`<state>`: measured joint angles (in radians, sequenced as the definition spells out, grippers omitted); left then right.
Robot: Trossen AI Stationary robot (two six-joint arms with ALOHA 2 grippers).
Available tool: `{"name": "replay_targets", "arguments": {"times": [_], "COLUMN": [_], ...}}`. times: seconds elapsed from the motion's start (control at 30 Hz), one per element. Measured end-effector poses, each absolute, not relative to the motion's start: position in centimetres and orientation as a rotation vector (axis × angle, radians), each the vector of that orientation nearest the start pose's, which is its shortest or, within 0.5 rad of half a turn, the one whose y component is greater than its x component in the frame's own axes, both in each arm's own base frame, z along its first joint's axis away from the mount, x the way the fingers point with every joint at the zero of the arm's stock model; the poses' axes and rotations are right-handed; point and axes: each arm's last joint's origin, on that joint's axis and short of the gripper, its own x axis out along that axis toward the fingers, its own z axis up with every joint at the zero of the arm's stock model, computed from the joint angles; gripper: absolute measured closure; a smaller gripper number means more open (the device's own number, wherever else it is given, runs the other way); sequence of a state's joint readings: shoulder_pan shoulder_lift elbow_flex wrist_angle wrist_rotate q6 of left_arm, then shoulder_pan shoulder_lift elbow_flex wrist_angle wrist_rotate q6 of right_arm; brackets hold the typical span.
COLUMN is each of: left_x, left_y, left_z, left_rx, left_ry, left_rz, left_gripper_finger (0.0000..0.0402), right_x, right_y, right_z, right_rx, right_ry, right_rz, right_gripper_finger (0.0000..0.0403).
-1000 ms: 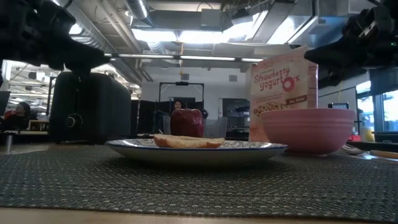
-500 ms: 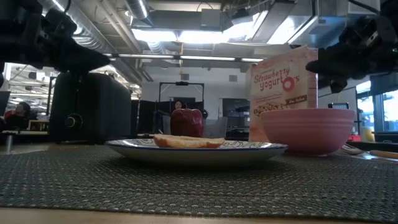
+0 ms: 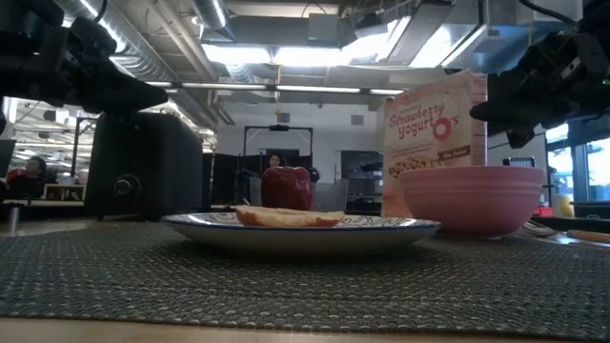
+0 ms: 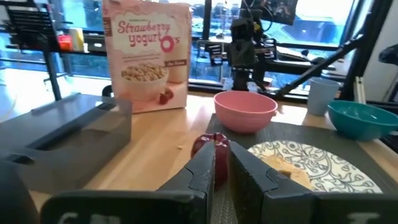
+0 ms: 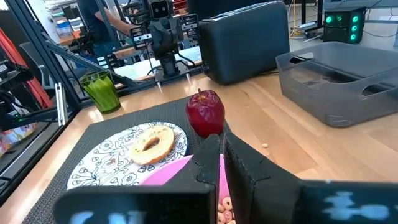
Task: Arrange a breakfast setting
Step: Return to Home Position
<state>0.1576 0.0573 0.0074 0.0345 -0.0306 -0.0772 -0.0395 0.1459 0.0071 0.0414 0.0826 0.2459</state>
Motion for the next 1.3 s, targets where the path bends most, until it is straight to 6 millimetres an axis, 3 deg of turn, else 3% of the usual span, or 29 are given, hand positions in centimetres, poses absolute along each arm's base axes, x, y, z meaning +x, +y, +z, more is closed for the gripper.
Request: {"name": "replay_targets", "arguments": {"times": [1.3], "left_x": [9.97], "left_y": [1.49], "left_z": [16.51], "left_rx": [-0.077], "left_ry": [0.008], "left_rz": [0.121], "left_gripper_finger": [0.0362], "right_x": [10.57], "right_y": [-0.66], "right_z": [15.81], "right_rx": [0.243], "right_ry": [0.081], "right_rz": [-0.133], "right_gripper_finger": [0.0386]}}
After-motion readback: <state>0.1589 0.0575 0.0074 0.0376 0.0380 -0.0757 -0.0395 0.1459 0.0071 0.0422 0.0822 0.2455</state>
